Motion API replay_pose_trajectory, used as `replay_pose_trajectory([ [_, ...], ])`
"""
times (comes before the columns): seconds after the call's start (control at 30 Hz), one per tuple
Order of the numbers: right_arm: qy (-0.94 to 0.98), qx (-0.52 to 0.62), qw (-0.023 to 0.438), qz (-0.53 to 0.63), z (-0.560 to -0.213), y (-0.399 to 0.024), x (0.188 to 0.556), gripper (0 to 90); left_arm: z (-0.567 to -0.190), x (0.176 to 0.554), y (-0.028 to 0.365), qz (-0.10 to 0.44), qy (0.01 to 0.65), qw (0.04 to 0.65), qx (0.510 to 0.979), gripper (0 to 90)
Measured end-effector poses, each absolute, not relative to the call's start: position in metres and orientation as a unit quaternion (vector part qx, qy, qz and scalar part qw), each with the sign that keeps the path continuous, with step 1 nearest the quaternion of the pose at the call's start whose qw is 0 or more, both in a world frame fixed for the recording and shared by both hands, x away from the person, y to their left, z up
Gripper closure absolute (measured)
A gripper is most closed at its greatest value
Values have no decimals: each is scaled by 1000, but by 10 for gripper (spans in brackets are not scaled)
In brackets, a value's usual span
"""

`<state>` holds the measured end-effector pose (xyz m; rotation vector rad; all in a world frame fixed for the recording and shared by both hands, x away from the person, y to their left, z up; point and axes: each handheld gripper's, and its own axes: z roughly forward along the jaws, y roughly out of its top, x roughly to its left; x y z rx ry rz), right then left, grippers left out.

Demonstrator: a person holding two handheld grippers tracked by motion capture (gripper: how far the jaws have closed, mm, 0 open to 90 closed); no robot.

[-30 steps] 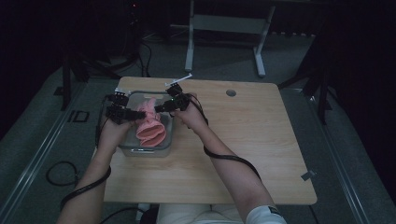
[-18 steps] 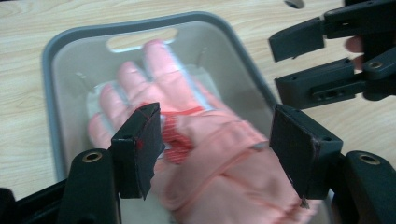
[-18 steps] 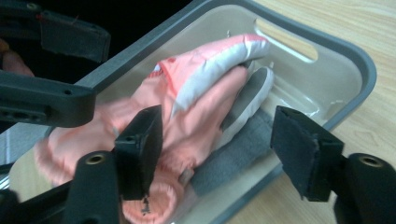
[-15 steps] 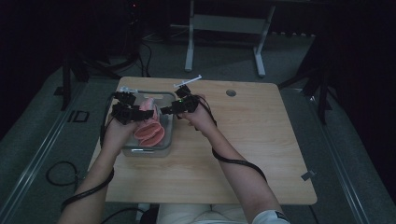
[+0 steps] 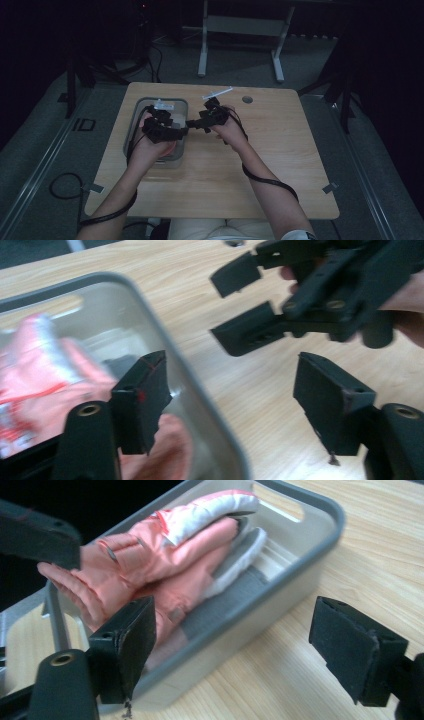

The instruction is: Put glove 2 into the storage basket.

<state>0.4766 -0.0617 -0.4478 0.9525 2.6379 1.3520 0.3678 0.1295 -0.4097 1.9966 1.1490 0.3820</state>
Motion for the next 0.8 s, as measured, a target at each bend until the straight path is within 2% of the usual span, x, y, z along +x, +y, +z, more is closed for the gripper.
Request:
replay_pose_trajectory([
  [0.13, 846, 311, 29, 432, -450, -76, 472, 168, -412, 362, 112, 148, 431, 390, 800, 241],
  [0.2, 845, 313, 34, 432, -451, -84, 470, 165, -415, 361, 103, 138, 420, 392, 806, 171],
  [0.3, 845, 316, 37, 429, -455, -94, 468, 163, -421, 360, 92, 119, 401, 398, 816, 114],
  [0.33, 845, 316, 37, 429, -455, -94, 468, 163, -421, 360, 92, 119, 401, 398, 816, 66],
  [0.43, 844, 320, 39, 429, -462, -105, 465, 163, -426, 358, 84, 119, 394, 399, 819, 20],
  [0.8, 846, 320, 40, 425, -484, -120, 458, 152, -446, 350, 64, 95, 372, 416, 824, 20],
])
